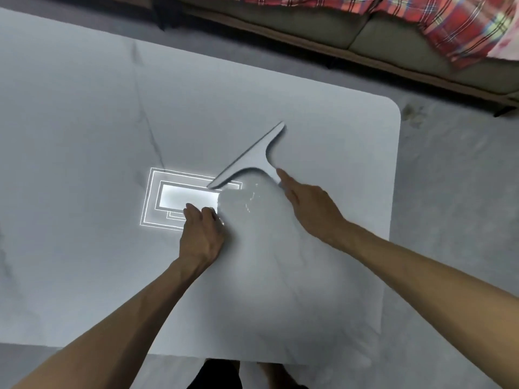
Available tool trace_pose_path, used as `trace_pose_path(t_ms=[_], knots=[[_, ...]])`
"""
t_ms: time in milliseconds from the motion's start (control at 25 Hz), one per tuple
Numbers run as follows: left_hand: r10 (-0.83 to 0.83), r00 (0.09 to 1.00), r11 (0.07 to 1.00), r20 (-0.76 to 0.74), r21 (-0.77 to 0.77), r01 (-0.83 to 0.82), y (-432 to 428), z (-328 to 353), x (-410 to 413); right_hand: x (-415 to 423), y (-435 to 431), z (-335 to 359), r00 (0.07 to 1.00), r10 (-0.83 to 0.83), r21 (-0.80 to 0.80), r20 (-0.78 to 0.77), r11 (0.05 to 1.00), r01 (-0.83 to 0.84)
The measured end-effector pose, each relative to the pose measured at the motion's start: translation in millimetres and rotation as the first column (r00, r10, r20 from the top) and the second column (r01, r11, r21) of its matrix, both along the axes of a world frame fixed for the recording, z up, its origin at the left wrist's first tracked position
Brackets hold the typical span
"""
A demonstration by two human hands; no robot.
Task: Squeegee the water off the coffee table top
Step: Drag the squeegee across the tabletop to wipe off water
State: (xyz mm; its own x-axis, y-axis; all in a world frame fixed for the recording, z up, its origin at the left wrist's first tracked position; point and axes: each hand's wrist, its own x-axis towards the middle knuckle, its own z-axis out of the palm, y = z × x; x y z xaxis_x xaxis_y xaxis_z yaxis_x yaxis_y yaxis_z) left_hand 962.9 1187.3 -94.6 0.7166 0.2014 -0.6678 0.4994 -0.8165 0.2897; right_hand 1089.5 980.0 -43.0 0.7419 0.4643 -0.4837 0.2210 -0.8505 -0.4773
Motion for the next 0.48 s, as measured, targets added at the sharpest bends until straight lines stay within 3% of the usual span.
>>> trace_pose_path(t_ms=[40, 120, 200, 320, 400, 480], knots=[[-0.075, 0.994, 0.997, 0.083, 0.031, 0.073, 0, -3, -3, -15, -23, 3, 0.997, 0.077, -0.052, -0.029, 0.996, -0.079], [0.213, 0.976, 0.973, -0.042, -0.086, -0.216, 2, 9, 12, -38, -70, 13, 0.985, 0.152, -0.166, -0.078, 0.973, -0.163], [0.439, 0.887, 0.877, -0.14, -0.148, -0.458, -3, 14, 13, -51, -115, 28, 0.978, 0.185, -0.273, -0.101, 0.94, -0.206], [0.286, 0.951, 0.949, -0.115, -0.106, -0.298, 0, 24, 22, -40, -150, 50, 0.97, 0.219, -0.343, -0.107, 0.907, -0.243], [0.178, 0.977, 0.975, -0.118, -0.113, -0.192, 1, 22, 21, -13, -139, 57, 0.988, 0.134, -0.273, -0.072, 0.95, -0.149], [0.191, 0.974, 0.976, -0.124, -0.086, -0.202, 1, 19, 21, 31, -105, 48, 0.998, -0.011, -0.148, 0.059, 0.989, 0.019]])
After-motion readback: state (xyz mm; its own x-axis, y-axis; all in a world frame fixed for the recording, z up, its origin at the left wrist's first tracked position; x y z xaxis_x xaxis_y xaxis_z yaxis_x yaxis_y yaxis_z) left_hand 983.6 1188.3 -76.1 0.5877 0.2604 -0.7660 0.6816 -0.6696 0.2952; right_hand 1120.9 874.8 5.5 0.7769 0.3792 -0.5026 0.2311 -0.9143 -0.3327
